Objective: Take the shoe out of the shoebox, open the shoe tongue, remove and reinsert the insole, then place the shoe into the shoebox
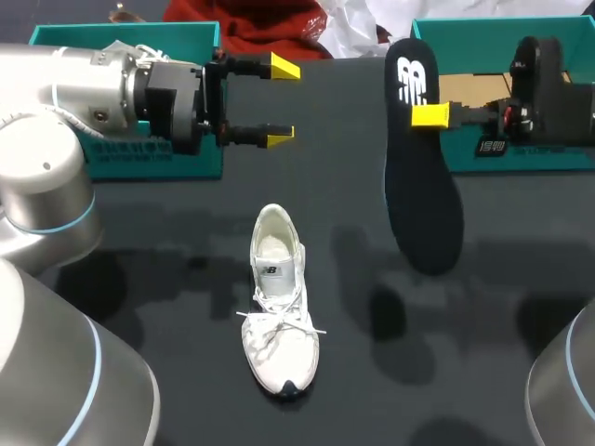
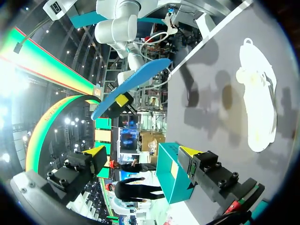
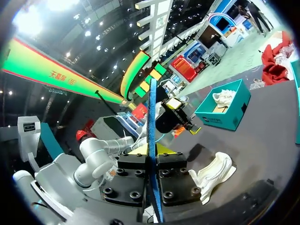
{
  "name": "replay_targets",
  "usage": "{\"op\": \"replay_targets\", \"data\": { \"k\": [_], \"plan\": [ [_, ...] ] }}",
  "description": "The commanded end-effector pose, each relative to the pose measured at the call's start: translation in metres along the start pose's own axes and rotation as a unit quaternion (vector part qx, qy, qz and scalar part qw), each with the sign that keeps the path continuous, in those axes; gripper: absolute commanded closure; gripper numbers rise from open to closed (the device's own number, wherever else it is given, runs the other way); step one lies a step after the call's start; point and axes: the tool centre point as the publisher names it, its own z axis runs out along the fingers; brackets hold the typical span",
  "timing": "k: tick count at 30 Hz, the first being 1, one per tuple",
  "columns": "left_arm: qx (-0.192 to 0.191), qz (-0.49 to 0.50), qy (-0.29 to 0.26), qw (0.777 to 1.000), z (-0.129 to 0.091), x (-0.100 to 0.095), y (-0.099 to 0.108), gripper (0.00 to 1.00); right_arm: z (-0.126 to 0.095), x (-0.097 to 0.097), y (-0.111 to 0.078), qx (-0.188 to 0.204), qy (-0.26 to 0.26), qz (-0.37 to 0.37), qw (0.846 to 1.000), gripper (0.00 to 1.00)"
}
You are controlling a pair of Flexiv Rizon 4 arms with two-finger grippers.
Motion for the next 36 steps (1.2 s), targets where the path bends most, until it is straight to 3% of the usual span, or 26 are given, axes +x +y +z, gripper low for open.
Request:
{"op": "replay_targets", "data": {
  "k": [1,5,18,23,26,36],
  "plan": [
    [0.000,0.001,-0.001,1.000,0.001,0.001,0.001,0.00,0.006,-0.047,0.012,0.039,0.047,0.034,0.998,1.00],
    [0.000,0.001,-0.001,1.000,0.001,0.001,0.001,0.00,0.008,-0.058,0.019,0.029,0.051,0.086,0.995,1.00],
    [0.000,0.001,-0.001,1.000,0.001,0.001,0.001,0.00,0.008,-0.060,0.021,0.029,0.045,0.085,0.995,1.00],
    [0.000,0.001,-0.001,1.000,0.001,0.001,0.001,0.00,0.025,-0.080,0.040,0.018,-0.011,0.176,0.984,1.00],
    [0.000,0.001,-0.001,1.000,0.001,0.001,0.001,0.00,0.029,-0.087,0.051,-0.011,-0.018,0.208,0.978,1.00],
    [0.000,0.001,-0.001,1.000,0.001,0.001,0.001,0.00,0.031,-0.088,0.052,-0.006,-0.025,0.211,0.977,1.00]
  ]
}}
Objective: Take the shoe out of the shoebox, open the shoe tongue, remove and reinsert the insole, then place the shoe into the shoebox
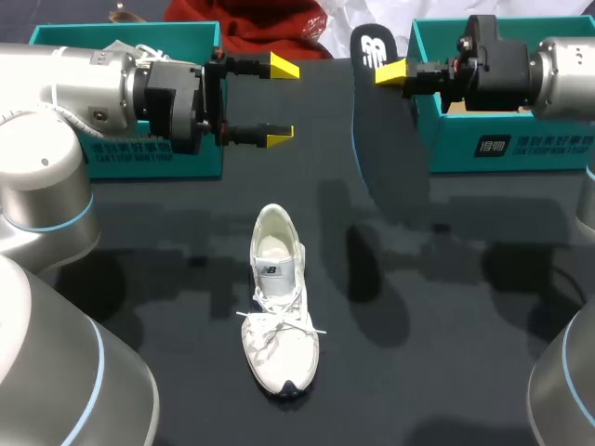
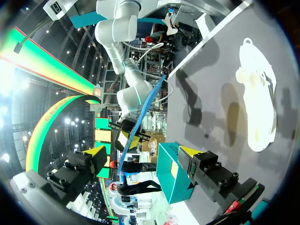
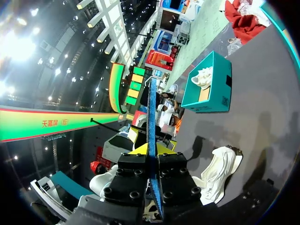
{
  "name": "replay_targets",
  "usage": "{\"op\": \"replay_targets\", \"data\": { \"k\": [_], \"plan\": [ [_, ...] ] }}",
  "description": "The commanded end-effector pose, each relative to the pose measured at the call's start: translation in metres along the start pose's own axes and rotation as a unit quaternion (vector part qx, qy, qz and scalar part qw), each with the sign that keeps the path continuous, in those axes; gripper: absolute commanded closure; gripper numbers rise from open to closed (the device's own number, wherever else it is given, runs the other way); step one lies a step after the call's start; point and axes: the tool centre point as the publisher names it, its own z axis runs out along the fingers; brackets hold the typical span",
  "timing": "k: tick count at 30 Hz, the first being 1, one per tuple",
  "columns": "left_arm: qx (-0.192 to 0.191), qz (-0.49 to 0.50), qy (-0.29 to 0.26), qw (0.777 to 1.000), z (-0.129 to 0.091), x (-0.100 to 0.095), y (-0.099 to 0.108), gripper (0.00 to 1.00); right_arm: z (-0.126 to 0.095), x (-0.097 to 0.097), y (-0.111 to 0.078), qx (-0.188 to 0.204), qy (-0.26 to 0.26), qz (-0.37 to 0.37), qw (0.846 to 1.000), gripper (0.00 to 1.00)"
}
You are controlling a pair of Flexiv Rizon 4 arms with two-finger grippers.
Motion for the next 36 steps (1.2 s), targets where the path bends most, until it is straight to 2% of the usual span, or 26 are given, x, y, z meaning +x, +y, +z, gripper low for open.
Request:
{"op": "replay_targets", "data": {
  "k": [1,2,6,9,18,20,24,26,36],
  "plan": [
    [-0.001,0.001,0.000,1.000,0.002,0.001,0.000,0.00,-0.001,0.000,-0.001,0.000,-0.001,0.000,1.000,1.00],
    [0.007,0.001,-0.005,1.000,0.006,0.001,-0.001,0.00,-0.001,0.000,-0.001,0.000,-0.001,0.000,1.000,1.00],
    [-0.012,0.037,-0.010,0.999,0.018,0.002,-0.006,0.00,0.020,-0.010,0.008,-0.016,-0.011,0.060,0.998,1.00],
    [-0.027,0.064,-0.012,0.997,0.024,0.002,-0.007,0.00,0.026,-0.015,0.011,-0.021,-0.004,0.091,0.996,1.00],
    [-0.037,0.083,-0.012,0.996,0.039,0.006,0.003,0.00,0.044,-0.027,0.018,-0.015,-0.001,0.132,0.991,1.00],
    [-0.037,0.082,-0.014,0.996,0.041,0.005,0.005,0.16,0.046,-0.030,0.018,-0.015,-0.002,0.136,0.991,1.00],
    [-0.037,0.082,-0.014,0.996,0.045,0.005,0.006,0.33,0.047,-0.035,0.017,-0.018,-0.005,0.149,0.989,1.00],
    [-0.036,0.082,-0.013,0.996,0.048,0.006,0.006,0.49,0.048,-0.036,0.018,-0.023,-0.009,0.154,0.988,1.00],
    [-0.033,0.079,-0.007,0.996,0.052,0.010,0.009,0.54,0.051,-0.041,0.021,-0.037,-0.017,0.161,0.986,1.00]
  ]
}}
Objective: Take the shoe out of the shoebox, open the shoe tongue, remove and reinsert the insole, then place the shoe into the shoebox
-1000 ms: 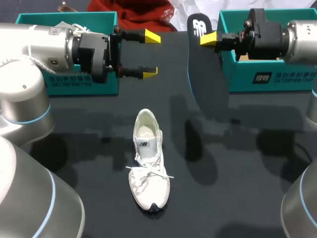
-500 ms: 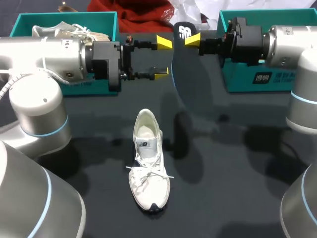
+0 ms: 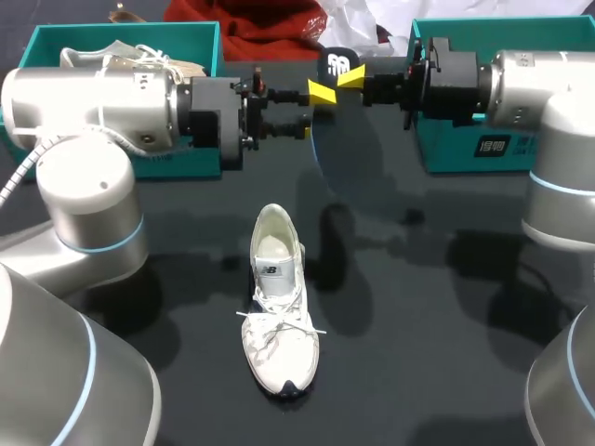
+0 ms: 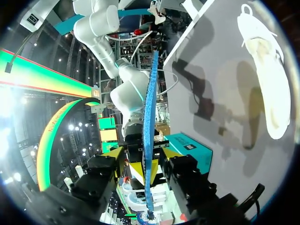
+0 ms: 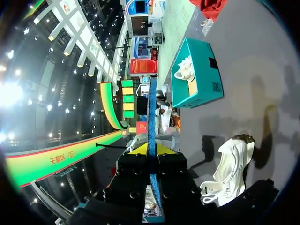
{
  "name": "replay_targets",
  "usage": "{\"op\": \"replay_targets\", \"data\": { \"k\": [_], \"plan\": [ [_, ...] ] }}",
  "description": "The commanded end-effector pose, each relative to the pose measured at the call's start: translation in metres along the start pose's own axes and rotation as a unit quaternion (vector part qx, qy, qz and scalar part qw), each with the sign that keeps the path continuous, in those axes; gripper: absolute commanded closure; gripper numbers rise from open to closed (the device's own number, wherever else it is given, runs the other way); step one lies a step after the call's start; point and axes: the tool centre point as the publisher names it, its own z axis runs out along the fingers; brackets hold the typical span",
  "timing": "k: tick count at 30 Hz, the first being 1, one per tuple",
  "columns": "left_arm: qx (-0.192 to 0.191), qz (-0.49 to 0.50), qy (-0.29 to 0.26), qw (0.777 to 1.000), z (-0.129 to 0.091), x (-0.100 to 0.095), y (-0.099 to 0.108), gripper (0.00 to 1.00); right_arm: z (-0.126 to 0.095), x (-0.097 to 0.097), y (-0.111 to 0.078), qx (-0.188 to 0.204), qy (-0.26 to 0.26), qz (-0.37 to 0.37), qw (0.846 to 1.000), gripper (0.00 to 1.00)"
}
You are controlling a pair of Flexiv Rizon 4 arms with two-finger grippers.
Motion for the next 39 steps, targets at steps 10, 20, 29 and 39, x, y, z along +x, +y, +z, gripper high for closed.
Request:
{"op": "replay_targets", "data": {
  "k": [10,20,29,39],
  "plan": [
    [0.002,0.002,0.008,1.000,0.006,0.007,-0.001,0.62,0.010,0.000,0.000,-0.009,-0.004,0.009,1.000,1.00],
    [-0.002,0.008,0.012,1.000,0.006,0.010,-0.003,1.00,0.017,-0.006,0.001,-0.010,-0.005,0.020,1.000,1.00],
    [-0.004,0.007,0.011,1.000,-0.002,0.014,-0.005,1.00,0.018,-0.006,-0.001,-0.016,-0.004,0.020,1.000,0.51],
    [-0.010,0.005,0.021,1.000,-0.024,0.017,-0.008,1.00,0.007,0.001,-0.012,-0.002,0.011,0.006,1.000,0.00]
  ]
}}
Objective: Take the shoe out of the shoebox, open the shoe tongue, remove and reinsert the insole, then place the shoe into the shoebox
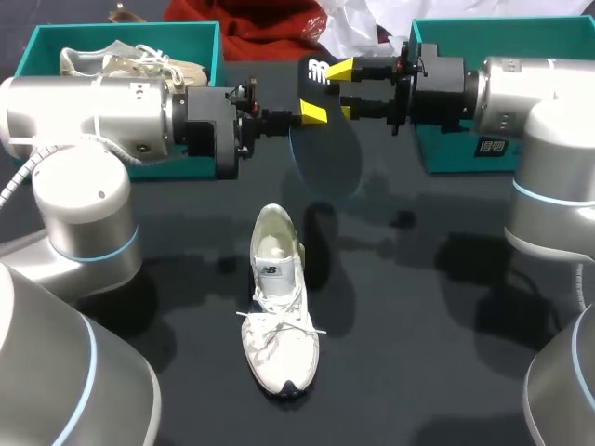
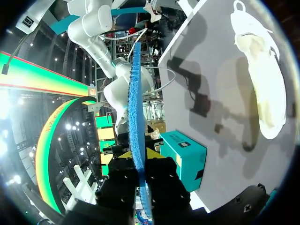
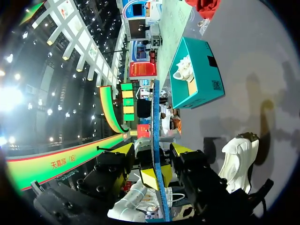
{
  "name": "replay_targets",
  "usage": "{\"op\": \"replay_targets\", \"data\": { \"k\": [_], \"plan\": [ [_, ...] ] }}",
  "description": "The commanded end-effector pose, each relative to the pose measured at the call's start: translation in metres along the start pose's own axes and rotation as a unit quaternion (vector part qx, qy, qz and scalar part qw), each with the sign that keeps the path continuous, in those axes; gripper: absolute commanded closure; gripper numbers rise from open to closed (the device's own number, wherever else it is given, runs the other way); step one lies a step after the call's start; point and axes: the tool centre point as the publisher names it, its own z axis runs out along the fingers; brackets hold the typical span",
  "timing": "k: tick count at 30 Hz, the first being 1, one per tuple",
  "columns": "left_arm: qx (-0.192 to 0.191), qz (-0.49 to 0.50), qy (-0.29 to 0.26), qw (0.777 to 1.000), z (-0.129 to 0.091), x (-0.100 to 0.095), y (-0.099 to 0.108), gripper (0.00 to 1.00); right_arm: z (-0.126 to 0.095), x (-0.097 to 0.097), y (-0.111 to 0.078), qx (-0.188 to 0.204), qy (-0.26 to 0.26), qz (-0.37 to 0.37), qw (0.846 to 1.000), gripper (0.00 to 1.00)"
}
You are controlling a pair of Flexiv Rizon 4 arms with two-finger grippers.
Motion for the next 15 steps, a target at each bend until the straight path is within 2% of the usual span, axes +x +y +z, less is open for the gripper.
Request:
{"op": "replay_targets", "data": {
  "k": [1,15],
  "plan": [
    [0.001,-0.002,0.009,1.000,-0.018,0.002,-0.007,1.00,-0.010,0.002,-0.007,0.009,0.008,-0.009,1.000,0.00],
    [-0.037,-0.028,0.036,0.998,-0.072,0.009,-0.010,1.00,-0.034,-0.001,-0.033,0.019,0.016,-0.012,1.000,0.00]
  ]
}}
